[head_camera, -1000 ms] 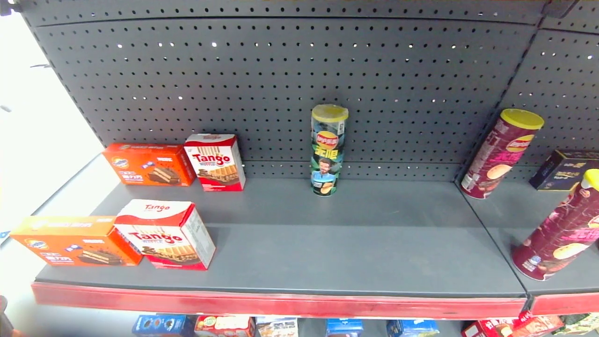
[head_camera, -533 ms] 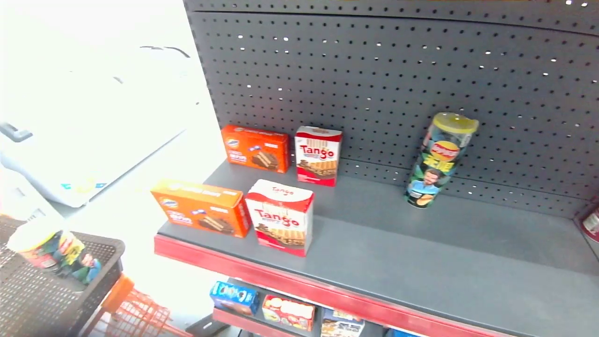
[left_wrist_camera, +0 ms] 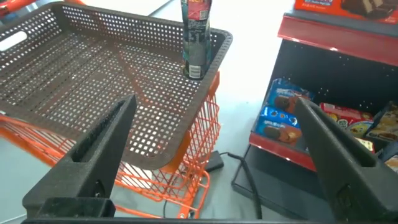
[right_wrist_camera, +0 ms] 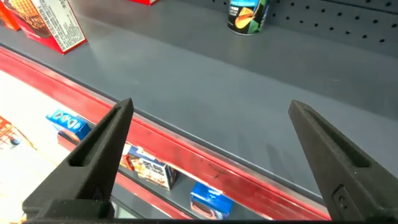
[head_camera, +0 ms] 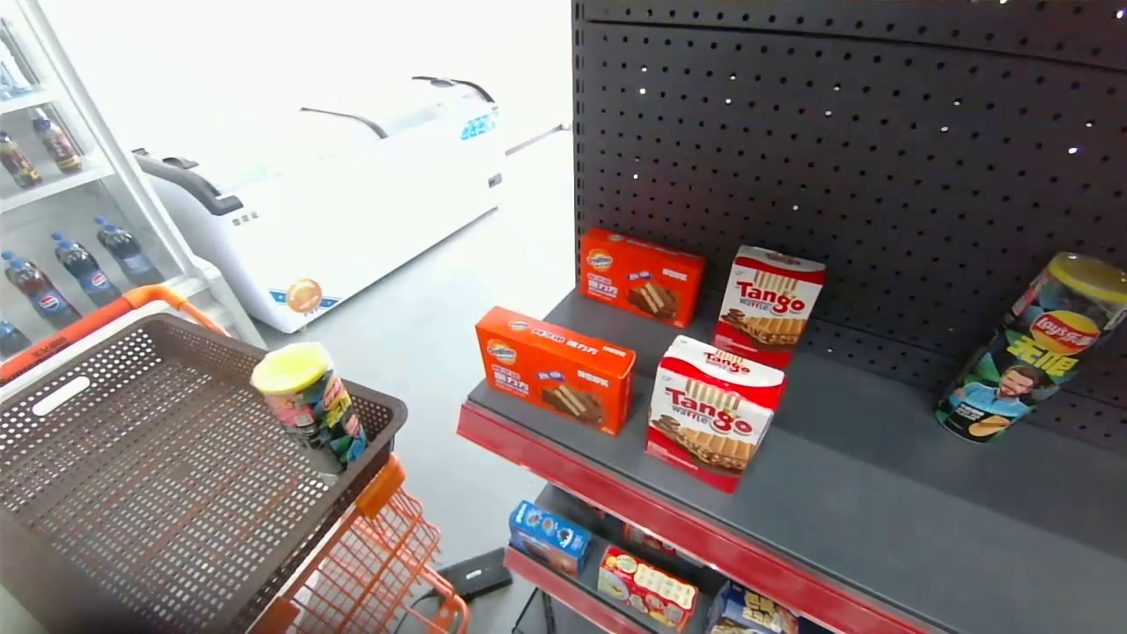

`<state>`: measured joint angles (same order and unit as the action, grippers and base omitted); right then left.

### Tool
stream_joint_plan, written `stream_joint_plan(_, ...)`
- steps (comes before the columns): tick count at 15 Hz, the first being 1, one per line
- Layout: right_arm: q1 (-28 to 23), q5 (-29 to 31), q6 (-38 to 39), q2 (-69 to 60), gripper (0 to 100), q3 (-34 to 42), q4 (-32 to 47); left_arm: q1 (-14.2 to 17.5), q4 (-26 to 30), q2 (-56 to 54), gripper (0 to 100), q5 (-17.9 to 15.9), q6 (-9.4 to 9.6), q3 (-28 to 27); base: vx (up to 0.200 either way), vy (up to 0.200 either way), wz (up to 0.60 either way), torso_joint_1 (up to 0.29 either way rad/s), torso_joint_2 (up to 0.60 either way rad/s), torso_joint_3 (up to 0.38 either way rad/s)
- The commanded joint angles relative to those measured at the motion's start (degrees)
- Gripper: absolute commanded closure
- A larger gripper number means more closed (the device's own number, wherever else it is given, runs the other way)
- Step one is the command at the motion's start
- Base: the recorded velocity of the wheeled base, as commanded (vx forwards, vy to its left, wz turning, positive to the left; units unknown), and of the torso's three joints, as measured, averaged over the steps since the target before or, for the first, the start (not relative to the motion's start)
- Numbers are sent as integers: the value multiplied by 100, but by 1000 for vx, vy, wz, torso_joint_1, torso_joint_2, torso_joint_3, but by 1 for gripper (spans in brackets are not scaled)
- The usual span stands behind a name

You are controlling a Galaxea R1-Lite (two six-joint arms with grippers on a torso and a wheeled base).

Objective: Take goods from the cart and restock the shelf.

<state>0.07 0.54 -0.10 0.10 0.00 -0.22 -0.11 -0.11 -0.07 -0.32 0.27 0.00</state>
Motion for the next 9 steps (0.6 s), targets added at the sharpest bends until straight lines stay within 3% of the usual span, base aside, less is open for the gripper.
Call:
stream_joint_plan(1,-7,-1,1,8,0,0,-4,-15,2,7,0,-30,17,0,0,0,0,0,0,0)
stream_joint_plan(5,-7,-1,1,8,0,0,-4,2,2,7,0,137,43,-26,0,0,0,0,0,0)
stream_joint_plan(7,-7,-1,1,8,0,0,-4,-24,37,245,0,199,377,-325,0,0,0,0,0,0)
stream_joint_plan(8,-7,-1,1,8,0,0,-4,-51,178,921,0,251,386,-809,0,0,0,0,0,0)
stream_joint_plan(9,-16,-1,1,8,0,0,-4,-24,187,2055,0,313,246,-1441,0,0,0,0,0,0)
